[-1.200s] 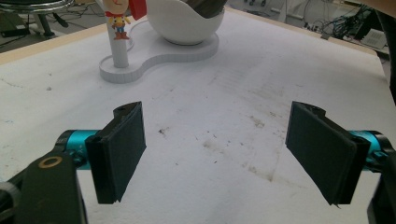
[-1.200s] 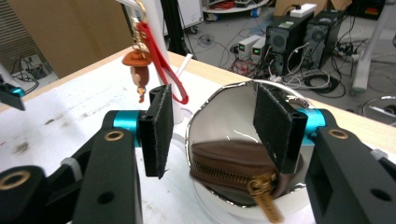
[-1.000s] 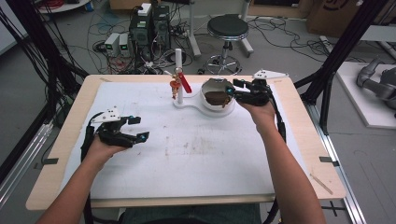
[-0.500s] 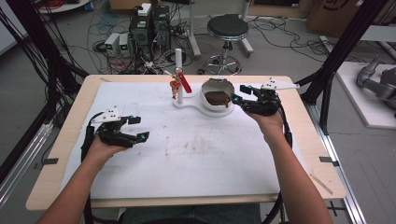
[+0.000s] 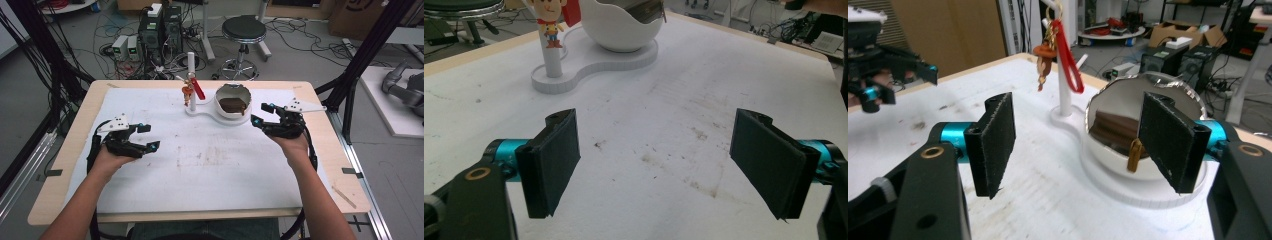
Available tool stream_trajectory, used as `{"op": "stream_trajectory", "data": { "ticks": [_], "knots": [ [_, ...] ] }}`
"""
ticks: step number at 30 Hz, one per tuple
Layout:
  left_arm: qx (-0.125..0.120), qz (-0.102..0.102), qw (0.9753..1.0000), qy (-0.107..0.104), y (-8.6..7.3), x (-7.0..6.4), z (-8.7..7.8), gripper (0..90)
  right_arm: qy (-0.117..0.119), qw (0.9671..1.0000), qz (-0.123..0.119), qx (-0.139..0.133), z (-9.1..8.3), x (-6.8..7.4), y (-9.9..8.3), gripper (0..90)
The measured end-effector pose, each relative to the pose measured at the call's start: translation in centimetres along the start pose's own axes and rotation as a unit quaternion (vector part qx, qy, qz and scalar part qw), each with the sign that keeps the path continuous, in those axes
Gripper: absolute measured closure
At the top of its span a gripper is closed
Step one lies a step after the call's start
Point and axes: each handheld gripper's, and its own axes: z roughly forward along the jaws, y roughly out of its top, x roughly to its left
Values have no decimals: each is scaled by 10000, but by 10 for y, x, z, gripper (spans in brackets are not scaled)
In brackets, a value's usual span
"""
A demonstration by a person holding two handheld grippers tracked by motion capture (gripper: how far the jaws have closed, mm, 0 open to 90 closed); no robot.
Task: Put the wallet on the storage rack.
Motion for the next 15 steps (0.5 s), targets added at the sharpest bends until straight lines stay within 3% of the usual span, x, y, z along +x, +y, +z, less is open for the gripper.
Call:
{"op": "stream_trajectory", "data": {
  "ticks": [15],
  "knots": [
    [-121, 17, 9999, 33, 0, 1, 0, 196, 110, 9992, 42, 393, -4, 13, -44, 216]
  ]
}}
